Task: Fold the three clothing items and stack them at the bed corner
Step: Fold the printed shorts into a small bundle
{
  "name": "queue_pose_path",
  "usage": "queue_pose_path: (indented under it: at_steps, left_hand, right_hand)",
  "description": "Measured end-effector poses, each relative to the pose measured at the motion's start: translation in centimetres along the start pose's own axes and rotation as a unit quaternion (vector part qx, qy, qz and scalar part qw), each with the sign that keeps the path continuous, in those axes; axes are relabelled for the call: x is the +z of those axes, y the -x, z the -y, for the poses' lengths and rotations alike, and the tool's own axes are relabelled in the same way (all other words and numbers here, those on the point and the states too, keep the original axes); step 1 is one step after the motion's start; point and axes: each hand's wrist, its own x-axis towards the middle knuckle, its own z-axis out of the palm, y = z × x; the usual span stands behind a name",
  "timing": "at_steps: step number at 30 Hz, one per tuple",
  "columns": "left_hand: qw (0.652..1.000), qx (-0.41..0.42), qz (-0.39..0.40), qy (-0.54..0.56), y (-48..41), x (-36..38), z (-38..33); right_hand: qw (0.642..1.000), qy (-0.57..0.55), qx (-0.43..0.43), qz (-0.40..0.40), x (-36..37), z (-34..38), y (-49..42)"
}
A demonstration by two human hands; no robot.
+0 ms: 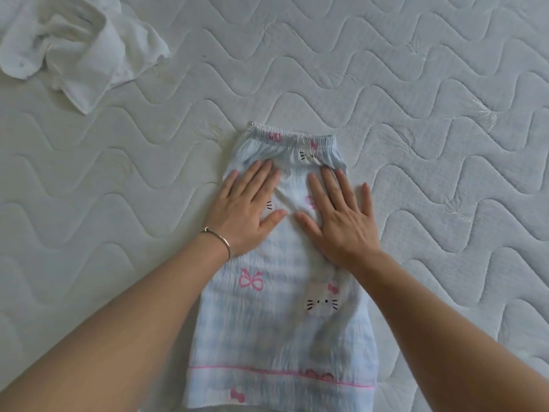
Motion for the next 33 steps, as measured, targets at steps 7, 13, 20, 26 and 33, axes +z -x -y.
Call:
queue_pose_path:
  at_steps: [7,13,20,26,33]
  left_hand:
    - [0.998,0.026,-0.061,0.005,-1.0,-2.0,0.2]
    - [0.998,0.052,-0.046,-0.013,-2.1,-1.7,-2.1]
    - [0.999,0.038,-0.030,-0.006,-3.8,-0.7,1.5]
    - [0.997,0.028,-0.077,0.002,-5.9,-1.9,0.5]
    - [0.977,0.209,-0.009,0.036,-2.7,0.0,-5.4]
  right_hand:
    - [0.966,-0.190,0.040,-0.172,-1.9,-0.3,-0.6]
    - [0.869,-0.433,0.227,-0.073,-5.2,1.1,-7.1]
    - [0.896,-0.407,0.171,-0.045,-6.0,0.0,-10.5]
    - [0.892,-0.423,0.140,-0.080,-7.1,-0.5,-13.2]
    - [0.824,-0.545,0.153,-0.019,-7.7,-1.3,-13.1]
